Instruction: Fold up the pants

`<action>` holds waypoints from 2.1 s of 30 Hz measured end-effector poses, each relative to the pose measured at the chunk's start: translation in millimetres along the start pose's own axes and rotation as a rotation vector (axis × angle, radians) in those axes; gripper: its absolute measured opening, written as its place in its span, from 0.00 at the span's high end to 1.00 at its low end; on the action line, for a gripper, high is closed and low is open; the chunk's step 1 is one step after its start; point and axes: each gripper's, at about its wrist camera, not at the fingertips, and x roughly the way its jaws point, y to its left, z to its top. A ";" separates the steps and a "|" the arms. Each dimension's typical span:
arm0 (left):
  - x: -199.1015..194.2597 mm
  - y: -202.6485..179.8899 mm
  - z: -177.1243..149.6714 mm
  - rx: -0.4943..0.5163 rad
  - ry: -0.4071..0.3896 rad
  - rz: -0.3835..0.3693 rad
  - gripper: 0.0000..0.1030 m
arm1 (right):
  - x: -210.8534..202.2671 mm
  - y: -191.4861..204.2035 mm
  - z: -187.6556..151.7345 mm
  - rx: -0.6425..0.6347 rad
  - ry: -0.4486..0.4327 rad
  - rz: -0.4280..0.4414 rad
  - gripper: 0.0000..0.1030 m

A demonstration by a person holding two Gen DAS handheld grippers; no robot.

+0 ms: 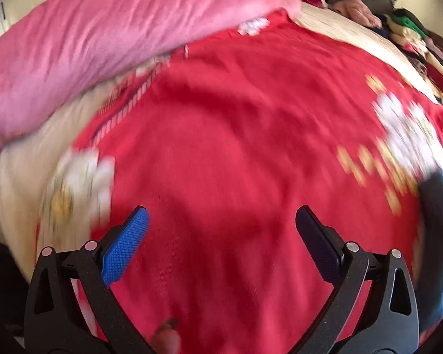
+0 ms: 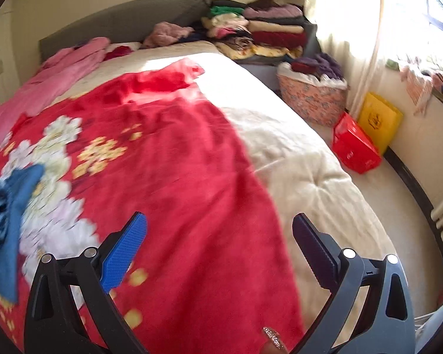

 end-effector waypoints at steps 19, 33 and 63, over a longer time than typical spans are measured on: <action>57.4 13.6 14.9 -0.014 -0.095 0.038 0.08 | 91.8 -44.0 16.6 0.114 0.079 -0.001 0.04; 58.2 12.9 15.7 -0.016 -0.096 0.037 0.08 | 90.1 -41.7 15.3 0.114 0.079 -0.002 0.04; 57.4 12.9 14.6 -0.016 -0.098 0.038 0.08 | 89.9 -41.8 15.1 0.114 0.079 -0.002 0.04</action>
